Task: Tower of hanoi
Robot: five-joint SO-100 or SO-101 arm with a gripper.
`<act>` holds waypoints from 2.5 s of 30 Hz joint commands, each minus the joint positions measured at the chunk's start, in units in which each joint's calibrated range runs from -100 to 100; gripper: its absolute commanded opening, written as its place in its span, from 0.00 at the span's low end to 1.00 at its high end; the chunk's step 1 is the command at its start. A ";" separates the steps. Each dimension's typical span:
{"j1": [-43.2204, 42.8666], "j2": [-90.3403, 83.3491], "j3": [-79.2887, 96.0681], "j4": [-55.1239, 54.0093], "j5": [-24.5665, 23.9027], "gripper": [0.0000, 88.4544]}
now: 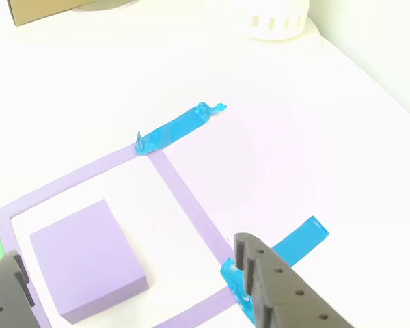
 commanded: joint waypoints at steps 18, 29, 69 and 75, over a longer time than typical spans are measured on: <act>-6.46 32.49 -2.94 -37.31 0.00 0.44; -7.33 43.63 -8.75 -43.22 0.00 0.43; -10.11 51.86 -9.48 -50.59 0.00 0.33; -10.11 51.95 -9.21 -50.59 0.00 0.27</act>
